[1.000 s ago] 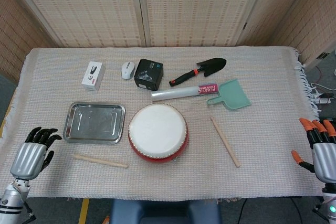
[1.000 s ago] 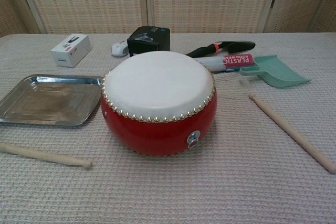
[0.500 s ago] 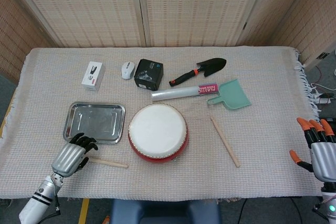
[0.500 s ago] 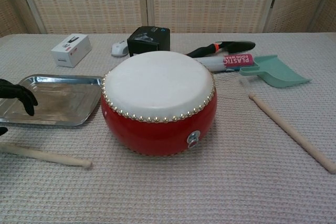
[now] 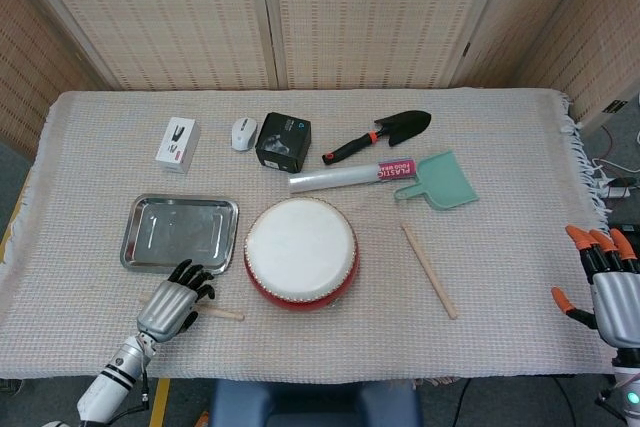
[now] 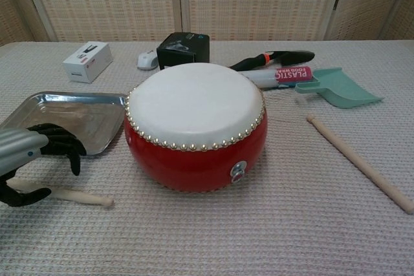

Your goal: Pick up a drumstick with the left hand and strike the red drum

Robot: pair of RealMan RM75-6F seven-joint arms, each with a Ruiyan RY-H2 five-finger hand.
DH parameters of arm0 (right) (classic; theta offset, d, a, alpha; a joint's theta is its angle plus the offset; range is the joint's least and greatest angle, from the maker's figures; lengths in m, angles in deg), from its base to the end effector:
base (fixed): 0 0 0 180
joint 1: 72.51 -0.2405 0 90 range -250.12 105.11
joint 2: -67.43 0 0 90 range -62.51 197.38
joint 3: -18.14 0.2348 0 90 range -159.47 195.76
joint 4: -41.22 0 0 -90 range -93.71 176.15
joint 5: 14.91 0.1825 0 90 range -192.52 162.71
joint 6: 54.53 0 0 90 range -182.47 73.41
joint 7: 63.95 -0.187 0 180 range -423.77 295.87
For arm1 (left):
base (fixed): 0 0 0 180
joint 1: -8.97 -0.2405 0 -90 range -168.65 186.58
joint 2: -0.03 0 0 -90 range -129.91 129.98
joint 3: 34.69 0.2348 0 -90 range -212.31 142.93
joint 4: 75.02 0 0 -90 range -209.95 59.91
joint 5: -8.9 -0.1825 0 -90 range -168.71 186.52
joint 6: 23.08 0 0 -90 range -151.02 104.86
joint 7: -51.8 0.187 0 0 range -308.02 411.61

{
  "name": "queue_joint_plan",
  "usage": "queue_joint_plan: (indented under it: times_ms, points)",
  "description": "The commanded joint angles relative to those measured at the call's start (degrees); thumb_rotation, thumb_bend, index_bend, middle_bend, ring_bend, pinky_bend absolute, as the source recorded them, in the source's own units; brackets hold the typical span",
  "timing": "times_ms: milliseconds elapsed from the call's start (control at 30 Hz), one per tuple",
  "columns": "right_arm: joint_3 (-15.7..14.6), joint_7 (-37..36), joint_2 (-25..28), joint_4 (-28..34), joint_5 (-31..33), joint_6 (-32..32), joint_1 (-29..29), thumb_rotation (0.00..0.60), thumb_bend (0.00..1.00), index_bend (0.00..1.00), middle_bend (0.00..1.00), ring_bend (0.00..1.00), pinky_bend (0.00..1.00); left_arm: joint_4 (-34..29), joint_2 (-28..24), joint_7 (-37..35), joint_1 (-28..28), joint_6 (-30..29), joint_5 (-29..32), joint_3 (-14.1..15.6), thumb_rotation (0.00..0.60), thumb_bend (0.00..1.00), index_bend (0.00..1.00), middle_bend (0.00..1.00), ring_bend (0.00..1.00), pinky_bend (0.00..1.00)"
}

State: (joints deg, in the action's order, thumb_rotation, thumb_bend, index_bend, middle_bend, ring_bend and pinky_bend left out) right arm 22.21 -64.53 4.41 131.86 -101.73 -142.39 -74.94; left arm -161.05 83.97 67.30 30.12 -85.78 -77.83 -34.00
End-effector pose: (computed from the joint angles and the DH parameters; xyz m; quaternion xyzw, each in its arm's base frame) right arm -0.2877 -0.2120 0.1940 0.5832 -0.3643 0.3898 0.6126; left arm -0.2115 0.2563 0.0008 -0.7710 -0.3637 -0.3215 0.4122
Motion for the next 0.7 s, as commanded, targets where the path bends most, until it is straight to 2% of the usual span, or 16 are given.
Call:
queue_joint_plan:
  times_ms: [33, 367, 700]
  points:
    - [0.0, -0.2, 0.0, -0.1, 0.0, 0.1, -0.1, 0.600, 0.25, 0.08, 0.13, 0.00, 0.03, 0.0, 0.8, 0.6, -0.3, -0.5, 0.6, 0.3, 0.600, 0.32, 0.42, 0.18, 0.06, 0.01]
    - [-0.1, -1.6, 0.0, -0.7, 0.2, 1.2, -0.4, 0.600, 0.25, 0.08, 0.13, 0.00, 0.03, 2.2, 4.9, 3.1, -1.4, -2.1, 3.6, -0.1, 0.600, 0.32, 0.48, 0.18, 0.04, 0.01]
    - [-0.2, -2.5, -0.1, -1.3, 0.4, 1.6, -0.5, 0.600, 0.25, 0.08, 0.13, 0.00, 0.03, 2.8, 5.8, 3.7, -1.0, -1.5, 5.0, -0.1, 0.600, 0.31, 0.50, 0.18, 0.04, 0.01]
